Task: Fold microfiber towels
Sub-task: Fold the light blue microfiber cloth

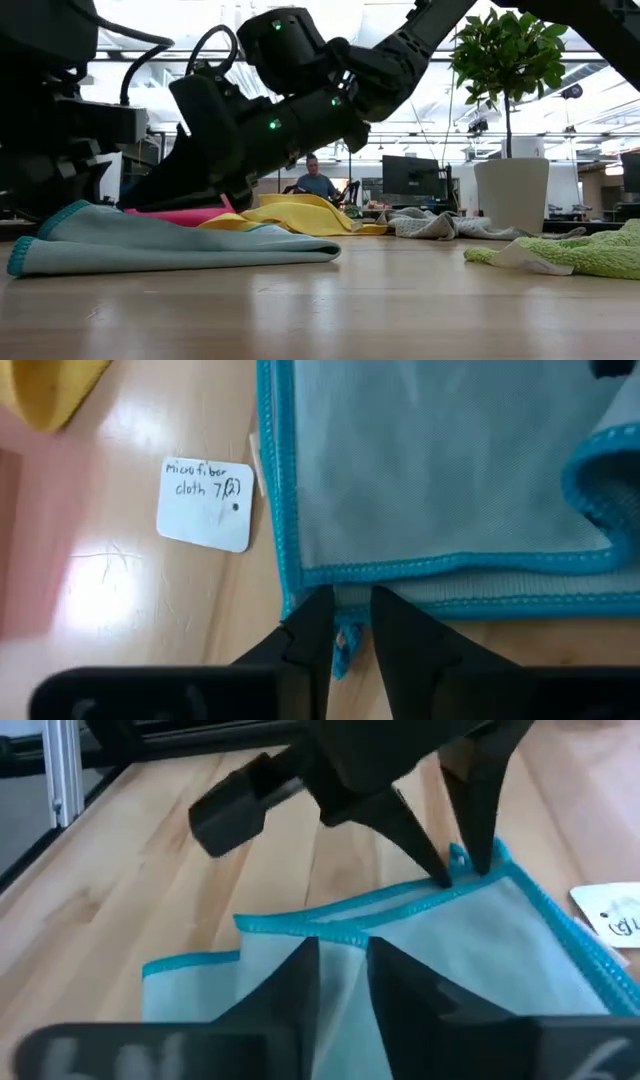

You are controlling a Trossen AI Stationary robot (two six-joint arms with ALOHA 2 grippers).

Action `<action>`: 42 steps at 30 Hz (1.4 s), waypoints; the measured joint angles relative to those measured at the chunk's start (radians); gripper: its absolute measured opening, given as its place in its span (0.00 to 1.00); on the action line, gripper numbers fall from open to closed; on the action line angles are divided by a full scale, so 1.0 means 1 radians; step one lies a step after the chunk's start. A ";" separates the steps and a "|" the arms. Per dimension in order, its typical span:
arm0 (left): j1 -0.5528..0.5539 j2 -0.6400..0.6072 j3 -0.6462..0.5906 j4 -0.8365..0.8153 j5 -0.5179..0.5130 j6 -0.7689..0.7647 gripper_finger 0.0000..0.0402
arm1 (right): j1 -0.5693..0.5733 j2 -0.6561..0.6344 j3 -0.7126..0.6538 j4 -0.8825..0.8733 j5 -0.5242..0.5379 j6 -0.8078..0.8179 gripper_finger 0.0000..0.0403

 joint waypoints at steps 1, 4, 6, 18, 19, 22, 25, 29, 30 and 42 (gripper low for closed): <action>0.000 0.005 0.001 0.000 0.000 -0.001 0.13 | 0.000 0.002 0.000 0.001 -0.021 0.000 0.15; 0.000 0.012 0.001 0.000 -0.001 -0.001 0.10 | -0.001 0.005 0.000 0.002 -0.123 0.010 0.06; 0.000 0.012 0.001 0.000 -0.002 -0.001 0.09 | 0.003 0.002 0.001 0.008 -0.215 0.043 0.03; 0.000 0.011 0.001 0.000 0.001 -0.005 0.08 | 0.006 -0.041 0.045 -0.060 -0.103 -0.051 0.02; 0.000 0.011 0.001 0.000 0.002 -0.003 0.08 | 0.001 -0.041 0.045 -0.070 -0.020 -0.076 0.02; 0.000 0.010 0.001 0.000 0.002 -0.002 0.08 | -0.008 -0.024 0.045 -0.069 0.108 -0.111 0.02; 0.000 0.010 0.001 0.000 0.004 -0.003 0.08 | -0.010 0.007 0.045 -0.062 0.094 -0.093 0.02; 0.000 0.010 0.001 0.000 0.004 -0.002 0.08 | 0.000 0.046 0.045 -0.049 -0.086 -0.081 0.02; 0.000 0.010 0.001 0.000 0.004 -0.002 0.08 | 0.009 0.050 0.045 -0.037 -0.155 -0.077 0.02; 0.000 0.009 0.004 -0.006 0.008 -0.002 0.08 | 0.044 0.017 0.053 -0.041 -0.202 -0.123 0.02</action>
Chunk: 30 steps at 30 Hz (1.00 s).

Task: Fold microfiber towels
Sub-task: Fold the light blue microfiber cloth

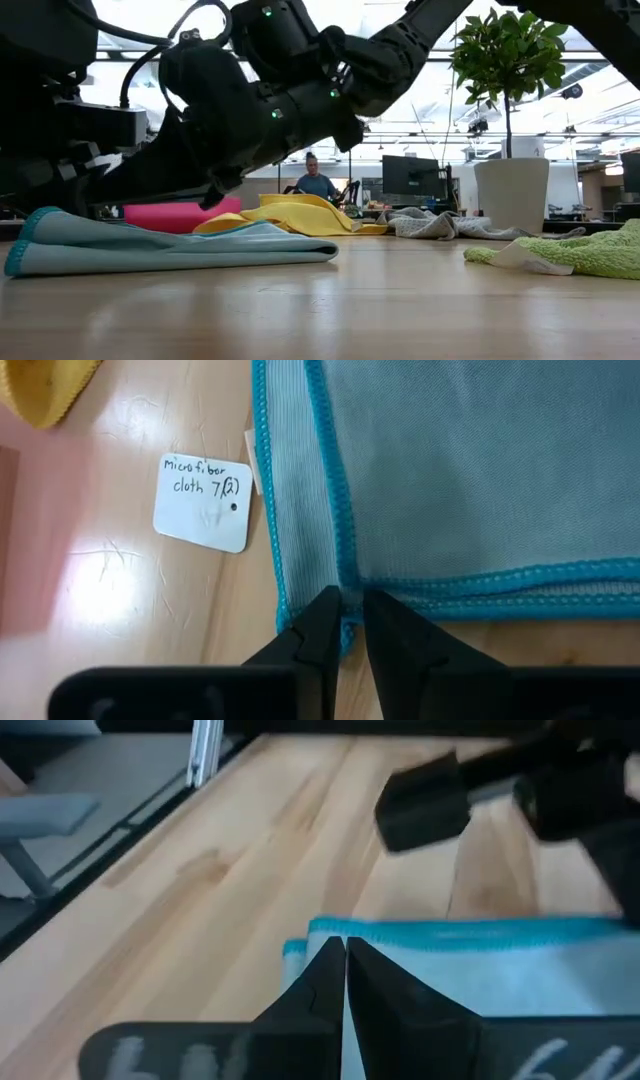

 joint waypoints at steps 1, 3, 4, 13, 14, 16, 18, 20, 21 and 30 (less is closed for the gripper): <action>0.000 -0.001 0.005 -0.009 0.007 0.001 0.08 | -0.002 -0.005 0.000 -0.020 0.004 -0.002 0.02; 0.000 -0.011 0.021 -0.042 0.019 0.004 0.08 | -0.003 -0.025 -0.001 -0.072 0.005 -0.011 0.02; 0.000 -0.017 0.032 -0.063 0.021 0.005 0.08 | -0.005 -0.037 -0.002 -0.098 0.005 -0.024 0.02; 0.000 -0.089 0.061 -0.109 0.019 -0.026 0.08 | -0.008 -0.148 -0.020 -0.378 0.111 -0.140 0.02; 0.000 -0.097 0.058 -0.101 0.018 -0.026 0.08 | -0.008 -0.158 -0.033 -0.384 0.114 -0.144 0.02; 0.000 -0.105 0.054 -0.085 0.015 -0.026 0.08 | -0.008 -0.182 -0.062 -0.377 0.125 -0.146 0.02; 0.000 -0.107 0.045 -0.063 0.008 -0.026 0.08 | -0.008 -0.199 -0.091 -0.365 0.132 -0.146 0.02; 0.000 -0.107 0.025 -0.029 0.002 -0.027 0.09 | -0.008 -0.215 -0.127 -0.334 0.135 -0.134 0.02; 0.000 -0.107 0.012 -0.004 0.000 -0.027 0.10 | -0.008 -0.222 -0.145 -0.314 0.134 -0.127 0.02; 0.006 -0.118 -0.026 0.052 -0.006 -0.061 0.27 | -0.009 -0.227 -0.201 -0.212 0.132 -0.094 0.02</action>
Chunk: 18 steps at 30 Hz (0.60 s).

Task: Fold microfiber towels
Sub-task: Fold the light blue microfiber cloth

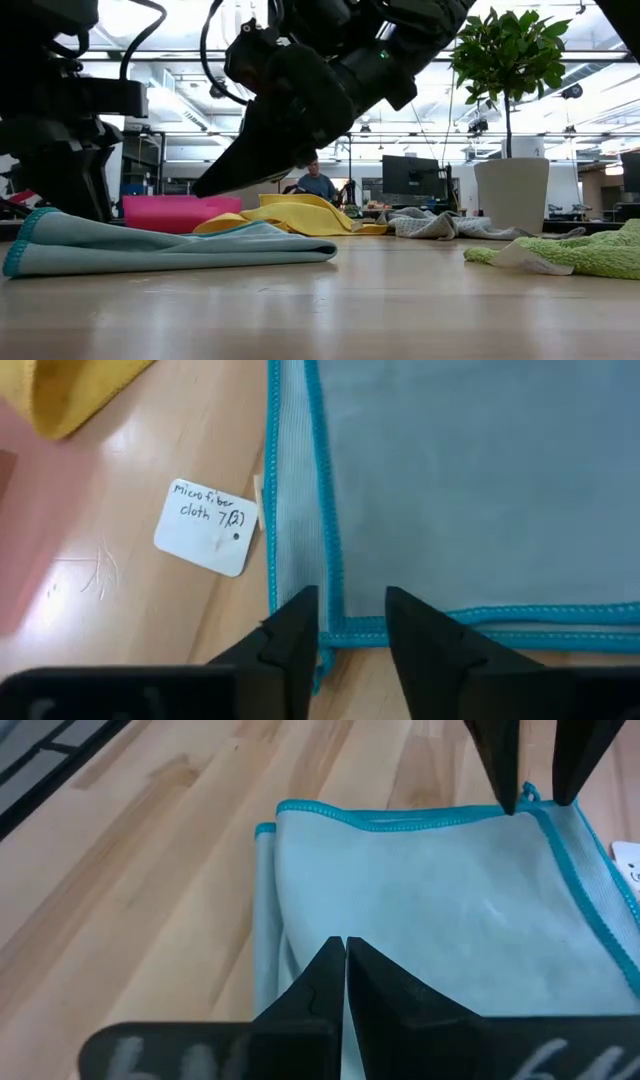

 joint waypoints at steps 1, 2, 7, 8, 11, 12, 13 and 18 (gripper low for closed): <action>0.000 0.000 -0.002 0.002 0.000 0.000 0.29 | 0.000 0.000 0.000 0.001 0.000 0.000 0.02; 0.000 0.000 -0.005 0.007 -0.002 0.000 0.31 | 0.000 0.000 0.000 0.002 0.000 -0.001 0.02; 0.004 0.000 -0.050 0.094 -0.006 0.001 0.35 | 0.000 0.000 0.000 0.006 0.000 -0.001 0.02; 0.004 0.000 -0.053 0.112 -0.006 0.005 0.35 | 0.000 0.000 -0.001 0.007 0.000 -0.001 0.02; 0.004 0.000 -0.054 0.147 -0.005 0.022 0.36 | 0.000 0.000 -0.003 0.005 0.000 -0.002 0.02; 0.004 0.000 -0.054 0.153 -0.004 0.033 0.35 | 0.000 0.001 -0.003 0.005 0.000 -0.001 0.02; 0.004 0.000 -0.054 0.158 0.000 0.035 0.35 | 0.000 0.001 -0.003 0.005 0.000 -0.002 0.02; 0.005 0.000 -0.054 0.160 0.025 0.035 0.23 | 0.000 0.001 -0.003 0.005 0.000 -0.002 0.02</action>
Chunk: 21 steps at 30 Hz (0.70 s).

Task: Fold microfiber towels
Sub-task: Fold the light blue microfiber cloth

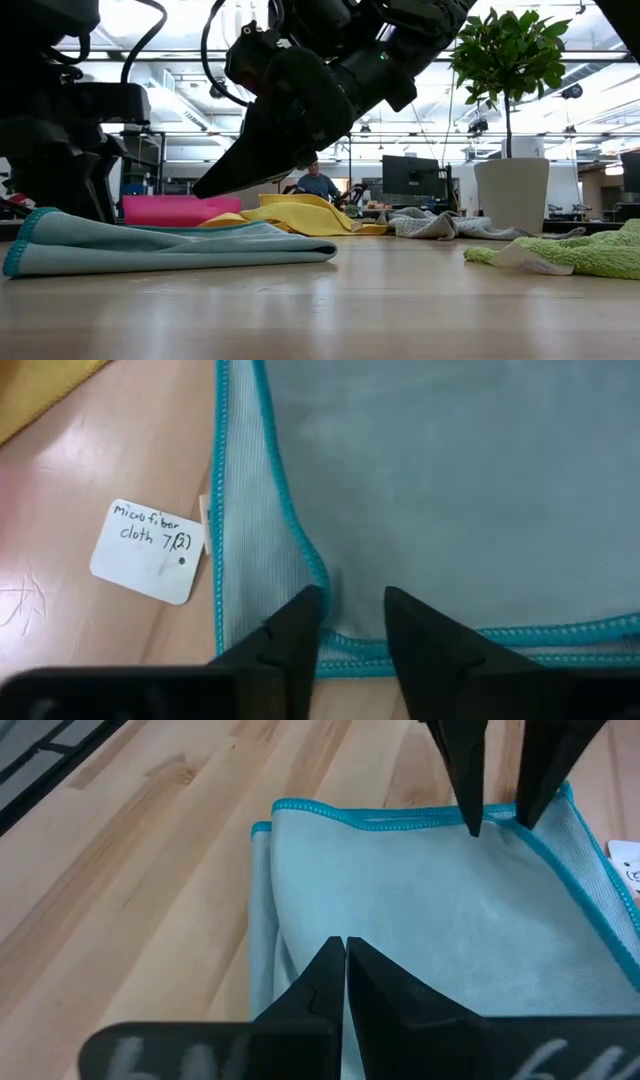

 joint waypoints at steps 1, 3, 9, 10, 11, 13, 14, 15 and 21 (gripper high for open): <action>0.000 0.000 0.000 0.000 0.000 0.000 0.19 | 0.000 0.000 0.000 0.000 0.000 0.000 0.02; 0.001 0.000 0.000 -0.003 0.000 0.000 0.11 | 0.000 0.000 0.000 0.000 0.000 0.000 0.02; 0.002 -0.004 0.007 -0.033 -0.002 0.004 0.01 | 0.000 0.000 0.000 0.000 0.000 0.000 0.02; 0.004 -0.005 0.016 -0.056 -0.004 0.004 0.01 | 0.000 0.000 0.000 0.000 0.000 0.000 0.02; 0.009 -0.007 0.029 -0.083 -0.004 0.003 0.00 | 0.000 0.000 0.000 0.000 0.000 0.000 0.02; 0.015 -0.013 0.053 -0.156 -0.006 0.001 0.00 | 0.000 0.000 0.000 0.000 0.000 0.000 0.02; 0.018 -0.013 0.066 -0.190 -0.009 0.000 0.00 | 0.000 0.001 0.000 0.000 0.000 0.000 0.02; 0.022 -0.014 0.078 -0.220 -0.010 0.001 0.00 | 0.000 0.001 0.000 0.001 0.000 0.000 0.02; 0.052 -0.017 0.092 -0.303 -0.023 0.001 0.00 | 0.000 0.001 0.000 0.002 0.001 -0.007 0.02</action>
